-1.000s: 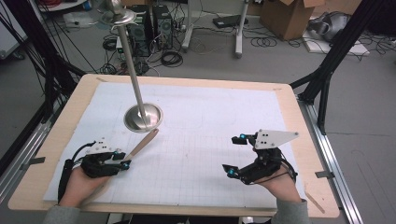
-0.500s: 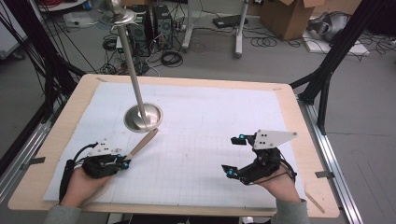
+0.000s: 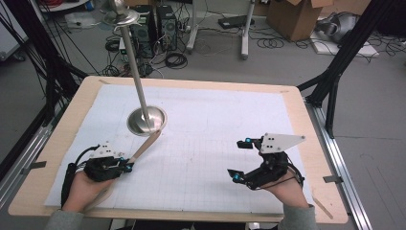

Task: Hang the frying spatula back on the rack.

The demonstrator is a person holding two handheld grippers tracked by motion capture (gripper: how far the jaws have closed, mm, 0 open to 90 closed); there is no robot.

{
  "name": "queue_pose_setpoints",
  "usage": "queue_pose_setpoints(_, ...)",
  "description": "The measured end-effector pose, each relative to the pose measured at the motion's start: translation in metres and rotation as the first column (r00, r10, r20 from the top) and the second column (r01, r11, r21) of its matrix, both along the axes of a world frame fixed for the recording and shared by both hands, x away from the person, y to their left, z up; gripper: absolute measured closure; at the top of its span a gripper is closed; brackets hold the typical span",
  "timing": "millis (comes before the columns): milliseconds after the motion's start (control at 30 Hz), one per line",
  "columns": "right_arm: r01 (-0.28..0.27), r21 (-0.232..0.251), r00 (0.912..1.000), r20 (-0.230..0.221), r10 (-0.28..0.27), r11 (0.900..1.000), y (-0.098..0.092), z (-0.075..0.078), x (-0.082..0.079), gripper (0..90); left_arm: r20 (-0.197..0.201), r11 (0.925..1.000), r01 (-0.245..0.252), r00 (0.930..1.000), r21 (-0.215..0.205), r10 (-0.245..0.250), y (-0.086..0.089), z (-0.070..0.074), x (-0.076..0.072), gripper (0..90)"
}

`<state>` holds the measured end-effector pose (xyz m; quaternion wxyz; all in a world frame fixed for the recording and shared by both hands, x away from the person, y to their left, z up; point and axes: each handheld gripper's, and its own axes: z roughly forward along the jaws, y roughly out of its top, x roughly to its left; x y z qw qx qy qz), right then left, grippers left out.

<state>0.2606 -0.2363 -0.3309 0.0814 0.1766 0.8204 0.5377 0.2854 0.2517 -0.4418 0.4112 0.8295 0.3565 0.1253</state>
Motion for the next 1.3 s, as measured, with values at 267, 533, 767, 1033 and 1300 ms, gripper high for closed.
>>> queue_pose_setpoints(267,0.008,0.001,1.0000,-0.001,-0.008,1.000,-0.002,0.000,-0.001,7.2,0.053,0.9959,-0.026,0.9982,-0.087,0.030,0.013,0.018,-0.002,77.4)
queue_pose_setpoints(533,0.019,-0.008,0.9998,-0.002,-0.019,1.000,-0.004,-0.001,-0.004,7.2,0.075,0.9901,-0.033,0.9963,-0.136,0.044,0.020,0.029,0.000,77.5)
queue_pose_setpoints(767,0.031,-0.010,0.9995,-0.003,-0.031,0.999,-0.008,-0.002,-0.006,7.2,0.101,0.9825,-0.038,0.9933,-0.183,0.057,0.023,0.040,0.002,77.6)
queue_pose_setpoints(1033,0.041,-0.017,0.9991,-0.010,-0.042,0.999,-0.010,-0.003,-0.008,7.2,0.131,0.9757,-0.036,0.9893,-0.216,0.065,0.028,0.052,0.003,77.6)
queue_pose_setpoints(1300,0.046,-0.023,0.9989,-0.006,-0.046,0.999,-0.011,-0.003,-0.010,7.2,0.150,0.9744,-0.036,0.9861,-0.222,0.071,0.033,0.061,0.005,77.6)
